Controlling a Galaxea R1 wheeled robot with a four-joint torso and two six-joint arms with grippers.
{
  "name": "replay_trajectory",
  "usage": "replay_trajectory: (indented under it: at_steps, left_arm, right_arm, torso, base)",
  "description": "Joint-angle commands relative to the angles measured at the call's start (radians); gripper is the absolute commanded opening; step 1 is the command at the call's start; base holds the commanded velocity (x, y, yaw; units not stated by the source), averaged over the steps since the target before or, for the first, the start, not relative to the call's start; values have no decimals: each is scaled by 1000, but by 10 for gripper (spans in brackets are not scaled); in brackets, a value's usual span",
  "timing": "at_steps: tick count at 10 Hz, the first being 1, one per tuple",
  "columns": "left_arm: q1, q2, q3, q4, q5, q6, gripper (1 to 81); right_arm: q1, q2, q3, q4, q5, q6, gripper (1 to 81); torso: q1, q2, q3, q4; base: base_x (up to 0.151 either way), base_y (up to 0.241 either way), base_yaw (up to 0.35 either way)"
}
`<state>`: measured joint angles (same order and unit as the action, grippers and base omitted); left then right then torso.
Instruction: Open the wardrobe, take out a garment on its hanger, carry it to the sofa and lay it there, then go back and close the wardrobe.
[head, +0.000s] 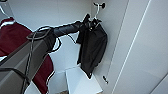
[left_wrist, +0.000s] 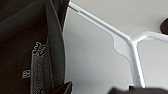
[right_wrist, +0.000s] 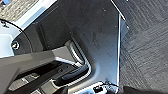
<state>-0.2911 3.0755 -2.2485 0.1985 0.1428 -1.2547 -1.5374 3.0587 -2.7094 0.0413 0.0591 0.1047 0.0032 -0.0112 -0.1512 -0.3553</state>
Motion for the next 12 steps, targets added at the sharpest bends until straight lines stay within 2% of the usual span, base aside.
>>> replay_trajectory:
  at_steps: [1,8,12]
  left_arm:
    - [-205,9,-5,19,-31,0,811]
    - [-231,10,9,15,-60,0,811]
    - [-236,-10,69,10,-141,-2,811]
  right_arm:
    - [26,5,4,3,-61,1,811]
    - [19,5,4,8,-62,0,811]
    - [16,5,4,8,-62,1,811]
  torso:
    - [0,0,0,0]
    - [0,0,0,0]
    - [0,0,0,0]
  base:
    - [0,0,0]
    - [0,0,0]
    - [0,0,0]
